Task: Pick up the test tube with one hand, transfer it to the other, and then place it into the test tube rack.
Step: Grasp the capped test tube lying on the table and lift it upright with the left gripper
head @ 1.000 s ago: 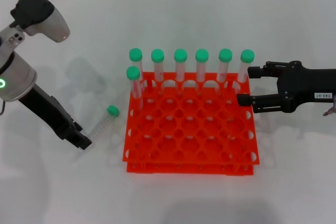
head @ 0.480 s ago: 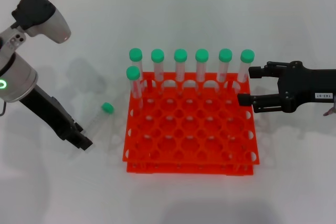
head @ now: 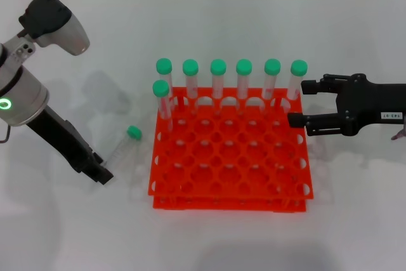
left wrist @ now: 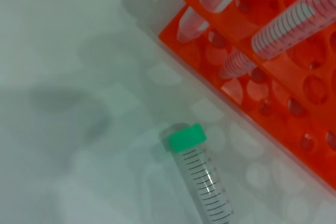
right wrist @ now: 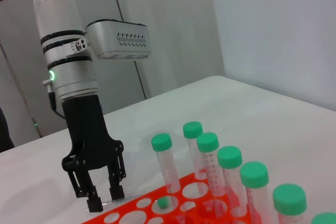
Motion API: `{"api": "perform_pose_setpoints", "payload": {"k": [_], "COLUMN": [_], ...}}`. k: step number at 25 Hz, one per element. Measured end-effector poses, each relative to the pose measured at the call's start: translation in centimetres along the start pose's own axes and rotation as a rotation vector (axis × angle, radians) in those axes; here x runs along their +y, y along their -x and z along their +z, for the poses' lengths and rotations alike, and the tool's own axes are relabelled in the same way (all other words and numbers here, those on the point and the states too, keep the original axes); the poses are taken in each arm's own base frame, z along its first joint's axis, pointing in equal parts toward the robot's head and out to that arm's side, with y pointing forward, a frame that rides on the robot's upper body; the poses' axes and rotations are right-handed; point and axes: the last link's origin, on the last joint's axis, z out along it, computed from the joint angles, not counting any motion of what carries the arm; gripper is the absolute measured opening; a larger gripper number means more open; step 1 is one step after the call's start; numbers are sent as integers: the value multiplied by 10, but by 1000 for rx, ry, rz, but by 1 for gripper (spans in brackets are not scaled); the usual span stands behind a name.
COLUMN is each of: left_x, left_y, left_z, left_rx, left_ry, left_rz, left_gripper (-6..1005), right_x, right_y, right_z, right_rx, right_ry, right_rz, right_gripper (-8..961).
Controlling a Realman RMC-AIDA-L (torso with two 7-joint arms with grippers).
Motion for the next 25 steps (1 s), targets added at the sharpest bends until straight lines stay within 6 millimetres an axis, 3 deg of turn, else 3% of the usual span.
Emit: {"api": "perform_pose_setpoints", "payload": {"k": [25], "left_x": [2], "left_y": [-2], "left_z": [4], "left_rx": [-23], "left_ry": [8], "left_rz": [-1], "left_gripper": [336], "right_x": [0], "right_y": [-3], "right_z": [0], "right_rx": [-1], "right_ry": [0], "right_rz": [5], "right_gripper": [829]}}
